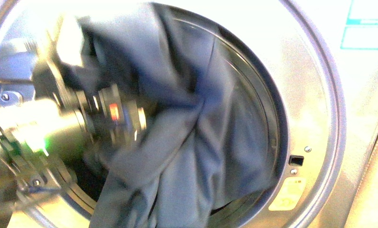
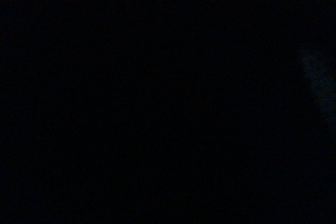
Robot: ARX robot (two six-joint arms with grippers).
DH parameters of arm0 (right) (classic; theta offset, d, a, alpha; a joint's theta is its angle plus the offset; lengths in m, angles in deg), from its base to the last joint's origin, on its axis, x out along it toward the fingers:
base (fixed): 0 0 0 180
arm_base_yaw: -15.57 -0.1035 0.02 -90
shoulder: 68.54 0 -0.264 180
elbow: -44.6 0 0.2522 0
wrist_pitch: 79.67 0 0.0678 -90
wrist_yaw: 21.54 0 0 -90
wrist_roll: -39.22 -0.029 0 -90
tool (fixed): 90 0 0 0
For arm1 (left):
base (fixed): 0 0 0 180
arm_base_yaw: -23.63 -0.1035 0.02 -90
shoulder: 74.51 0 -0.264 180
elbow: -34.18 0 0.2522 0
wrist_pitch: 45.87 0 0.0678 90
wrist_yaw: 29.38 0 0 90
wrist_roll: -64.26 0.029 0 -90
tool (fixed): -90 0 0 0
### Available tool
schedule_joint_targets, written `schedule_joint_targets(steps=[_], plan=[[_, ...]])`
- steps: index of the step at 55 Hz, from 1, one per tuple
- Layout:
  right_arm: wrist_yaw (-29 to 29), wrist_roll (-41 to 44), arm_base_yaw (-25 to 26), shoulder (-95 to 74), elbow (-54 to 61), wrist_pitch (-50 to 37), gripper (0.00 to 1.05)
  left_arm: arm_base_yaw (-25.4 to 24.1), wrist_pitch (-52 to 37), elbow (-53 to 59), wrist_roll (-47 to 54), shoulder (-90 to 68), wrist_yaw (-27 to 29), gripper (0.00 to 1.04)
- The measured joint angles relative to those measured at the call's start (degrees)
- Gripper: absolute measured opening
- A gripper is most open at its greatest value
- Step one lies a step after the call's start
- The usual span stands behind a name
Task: Put clothes into washing machine
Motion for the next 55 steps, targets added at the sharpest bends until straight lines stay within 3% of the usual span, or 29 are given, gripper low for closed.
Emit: schedule_joint_targets(steps=[18,55], plan=[[0.0,0.0,0.0,0.0,0.0,0.0,0.97,-0.1,0.3,-6.0,1.1,-8.1,2.9,0.19],[0.0,0.0,0.0,0.0,0.0,0.0,0.97,1.4,9.9,-24.9,2.5,-19.2,9.9,0.19]])
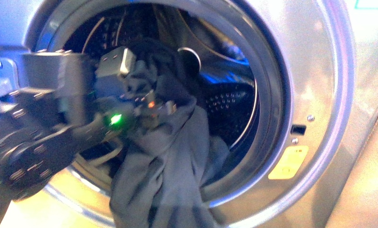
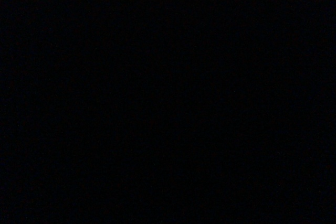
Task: Put clothes into washing machine
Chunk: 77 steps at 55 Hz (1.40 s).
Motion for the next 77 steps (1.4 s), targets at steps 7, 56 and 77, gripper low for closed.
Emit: schedule_joint_targets(steps=[7,56,77], plan=[[0.0,0.0,0.0,0.0,0.0,0.0,0.97,0.9,0.1,-2.1,0.0,-2.6,1.1,0.19],[0.0,0.0,0.0,0.0,0.0,0.0,0.97,1.1,9.4,-23.9,5.4,-15.2,7.2,0.19],[0.0,0.0,0.0,0.0,0.0,0.0,0.97,0.3,15.5,-37.2,7.8,-20.3,9.0,0.19]])
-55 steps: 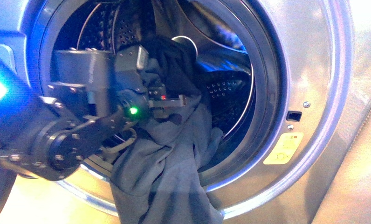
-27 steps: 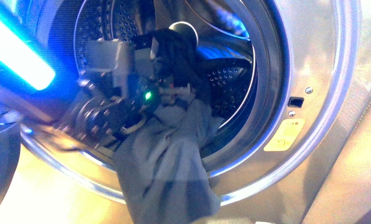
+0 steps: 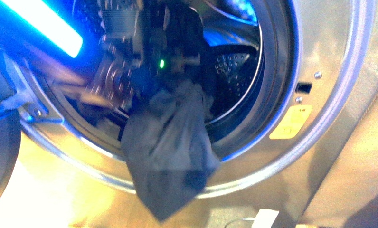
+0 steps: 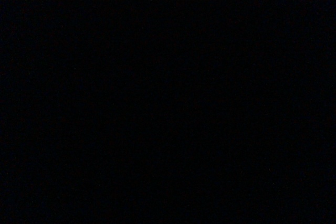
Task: Put clothes into washing machine
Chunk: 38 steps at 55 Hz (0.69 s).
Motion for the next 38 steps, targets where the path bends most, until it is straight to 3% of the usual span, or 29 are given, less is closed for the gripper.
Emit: schedule_joint_targets(steps=[38], plan=[[0.0,0.0,0.0,0.0,0.0,0.0,0.97,-2.5,14.7,-26.3,13.9,-14.3,6.1,0.19]])
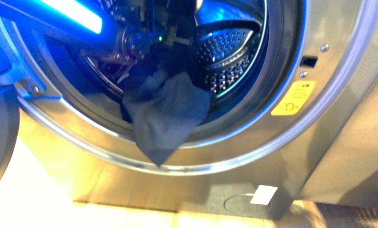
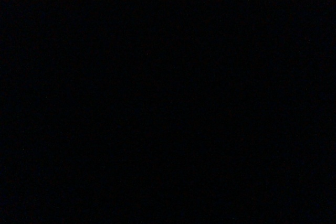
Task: Put clothes into washing machine
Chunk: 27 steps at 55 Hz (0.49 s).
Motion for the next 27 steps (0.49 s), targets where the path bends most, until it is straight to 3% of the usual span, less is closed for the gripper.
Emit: schedule_joint_targets(steps=[12,19,27], plan=[[0.0,0.0,0.0,0.0,0.0,0.0,0.97,0.0,3.9,-2.3,2.8,-1.2,3.0,0.19],[0.0,0.0,0.0,0.0,0.0,0.0,0.97,0.0,3.9,-1.8,3.3,-1.7,2.9,0.39],[0.0,0.0,0.0,0.0,0.0,0.0,0.97,0.0,1.7,1.0,3.2,-1.6,2.5,0.72]])
